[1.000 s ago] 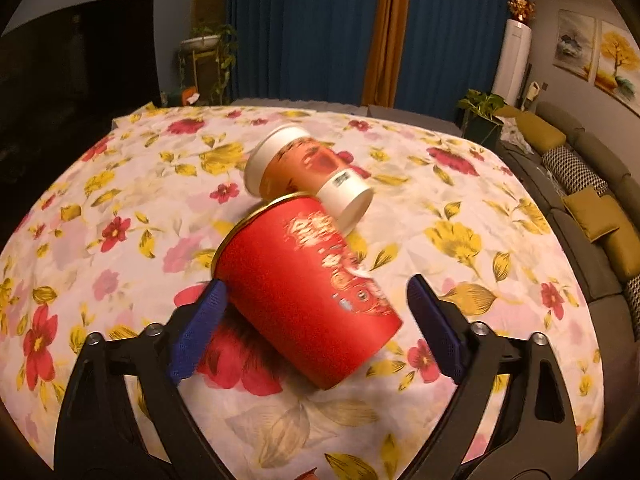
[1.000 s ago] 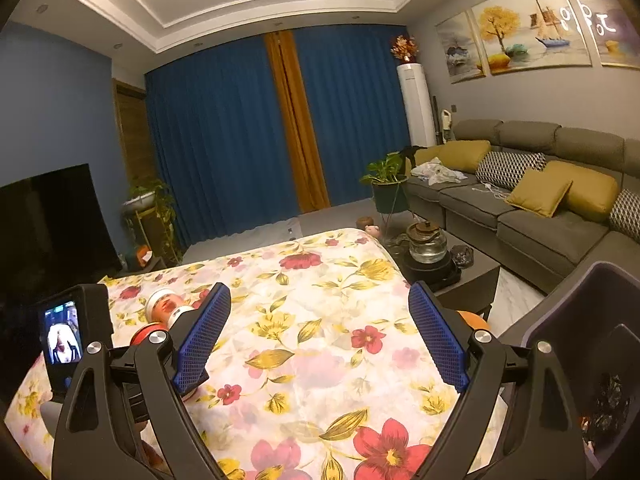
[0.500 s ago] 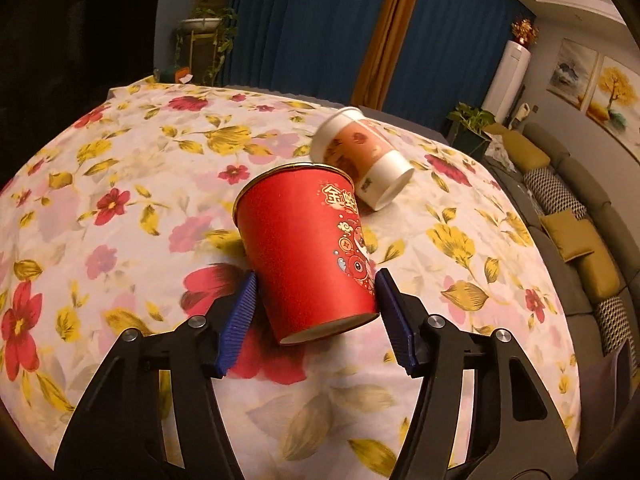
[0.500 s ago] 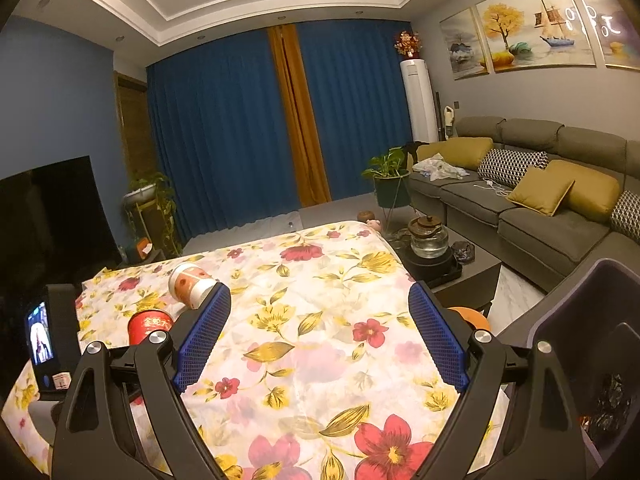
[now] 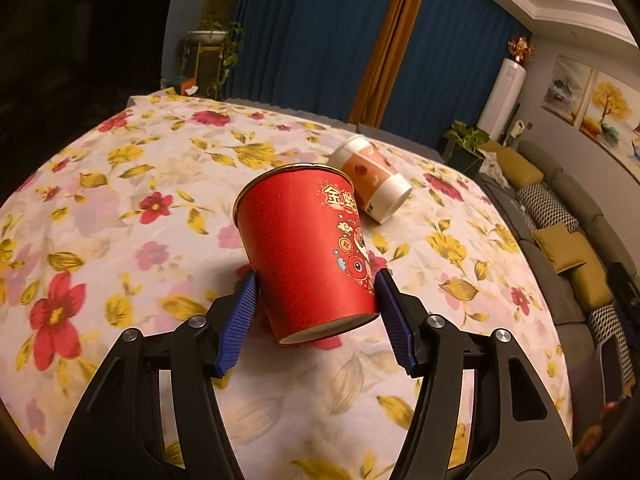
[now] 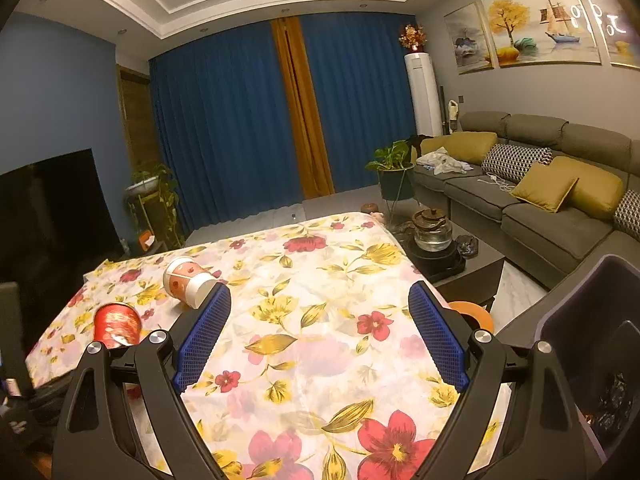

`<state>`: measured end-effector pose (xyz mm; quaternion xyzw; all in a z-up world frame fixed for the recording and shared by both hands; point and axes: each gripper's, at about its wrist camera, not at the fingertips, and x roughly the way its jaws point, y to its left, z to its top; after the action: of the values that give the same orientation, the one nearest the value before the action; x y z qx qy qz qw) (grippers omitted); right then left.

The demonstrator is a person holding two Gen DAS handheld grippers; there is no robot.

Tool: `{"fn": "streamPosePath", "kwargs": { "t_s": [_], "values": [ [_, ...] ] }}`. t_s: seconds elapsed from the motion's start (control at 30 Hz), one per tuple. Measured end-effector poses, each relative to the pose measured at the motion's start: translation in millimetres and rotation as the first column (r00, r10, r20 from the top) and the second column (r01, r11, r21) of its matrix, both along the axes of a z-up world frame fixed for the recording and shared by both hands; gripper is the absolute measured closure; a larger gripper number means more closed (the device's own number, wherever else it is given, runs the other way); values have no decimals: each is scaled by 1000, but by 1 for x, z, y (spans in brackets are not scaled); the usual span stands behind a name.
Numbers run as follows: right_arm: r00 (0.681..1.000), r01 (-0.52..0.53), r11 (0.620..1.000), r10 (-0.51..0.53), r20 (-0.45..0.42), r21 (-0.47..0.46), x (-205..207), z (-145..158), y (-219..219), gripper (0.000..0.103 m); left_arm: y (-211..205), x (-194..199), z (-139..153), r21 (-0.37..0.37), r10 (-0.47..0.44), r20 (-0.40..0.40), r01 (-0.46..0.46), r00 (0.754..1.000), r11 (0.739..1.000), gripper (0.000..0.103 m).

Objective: Collect trash
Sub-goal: 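Grasp the white-and-orange paper cup with the right tool while the left tool holds the red cup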

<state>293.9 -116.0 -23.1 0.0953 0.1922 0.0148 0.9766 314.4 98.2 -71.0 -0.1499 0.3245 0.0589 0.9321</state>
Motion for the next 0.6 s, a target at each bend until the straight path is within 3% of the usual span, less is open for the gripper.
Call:
{"fn": "streamPosePath", "kwargs": {
  "t_s": [0.33, 0.47, 0.6],
  "values": [
    [991, -125, 991, 122, -61, -53, 24, 4, 31, 16, 44, -31, 18, 49, 56, 43, -58, 998, 997, 44],
    [976, -215, 970, 209, -64, -112, 47, 9, 62, 16, 63, -33, 23, 81, 94, 64, -99, 994, 992, 44],
    [951, -302, 944, 289, -105, -133, 84, 1, 97, 16, 79, -33, 27, 66, 121, 84, -126, 989, 990, 44]
  ]
}}
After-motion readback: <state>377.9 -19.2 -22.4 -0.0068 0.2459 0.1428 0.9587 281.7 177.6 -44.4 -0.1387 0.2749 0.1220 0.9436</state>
